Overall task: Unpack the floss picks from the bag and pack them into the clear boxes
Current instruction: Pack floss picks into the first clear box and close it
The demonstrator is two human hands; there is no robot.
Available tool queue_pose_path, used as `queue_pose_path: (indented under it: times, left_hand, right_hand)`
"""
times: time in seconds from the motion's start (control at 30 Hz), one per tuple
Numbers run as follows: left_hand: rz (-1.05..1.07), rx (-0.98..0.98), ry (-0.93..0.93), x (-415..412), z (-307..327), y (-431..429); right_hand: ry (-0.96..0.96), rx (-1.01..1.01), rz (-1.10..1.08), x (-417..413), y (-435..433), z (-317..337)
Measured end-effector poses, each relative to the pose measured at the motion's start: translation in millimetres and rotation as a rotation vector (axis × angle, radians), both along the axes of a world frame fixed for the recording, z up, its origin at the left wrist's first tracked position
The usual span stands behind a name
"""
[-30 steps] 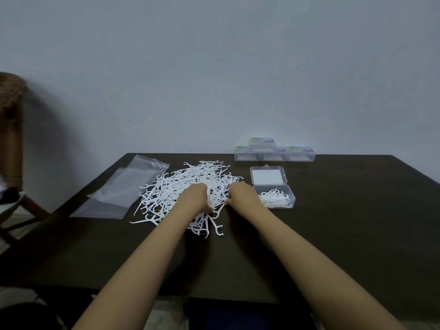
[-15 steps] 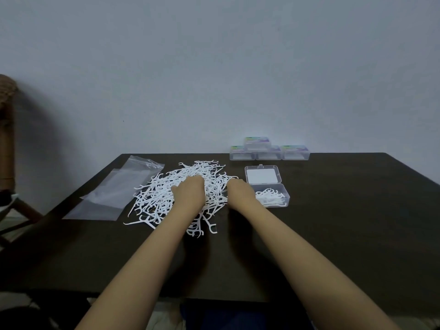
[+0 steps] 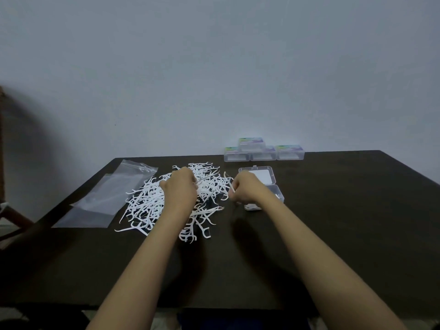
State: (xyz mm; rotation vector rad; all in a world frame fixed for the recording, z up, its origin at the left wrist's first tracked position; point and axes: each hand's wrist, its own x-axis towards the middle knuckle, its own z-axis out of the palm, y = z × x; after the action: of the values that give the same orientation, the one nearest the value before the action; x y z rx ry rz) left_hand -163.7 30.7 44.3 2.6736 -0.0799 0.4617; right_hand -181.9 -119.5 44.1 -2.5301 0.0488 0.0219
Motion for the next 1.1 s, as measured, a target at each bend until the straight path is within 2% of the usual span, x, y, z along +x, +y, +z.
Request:
queue_pose_path:
  times: [0.13, 0.3, 0.4, 0.57, 0.67, 0.93, 1.03, 1.1]
  left_hand:
    - [-0.04, -0.113, -0.038, 2.1, 4.9, -0.3]
    - [-0.119, -0.257, -0.063, 7.1, 14.0, -3.4]
    - [-0.189, -0.323, -0.085, 4.3, 19.8, -6.9]
    - [-0.241, -0.469, -0.056, 6.6, 25.4, -13.4]
    - [-0.257, -0.578, -0.02, 9.1, 24.0, -18.0]
    - [-0.303, -0.845, 0.056, 21.2, 9.6, -39.6]
    - [-0.276, -0.954, 0.078, 26.8, 2.9, -48.5]
    - [-0.234, -1.02, 0.087, 31.1, -1.4, -54.0]
  right_hand:
    - [0.01, 0.2, 0.058, -13.0, -34.0, 16.7]
    - [-0.02, 0.201, 0.053, -11.1, -71.9, 14.8]
    - [-0.028, 0.121, 0.062, -11.0, -81.9, 13.0]
    - [-0.003, -0.171, 0.127, -0.1, -84.8, 2.6]
    - [-0.003, -0.278, 0.145, 4.3, -86.9, -4.0]
    - [-0.215, -0.126, 0.095, 2.9, -92.5, -15.3]
    - [-0.294, -0.141, 0.204, -0.6, -78.6, -19.6]
    - [-0.31, -0.248, 0.32, -2.9, -65.4, -24.6]
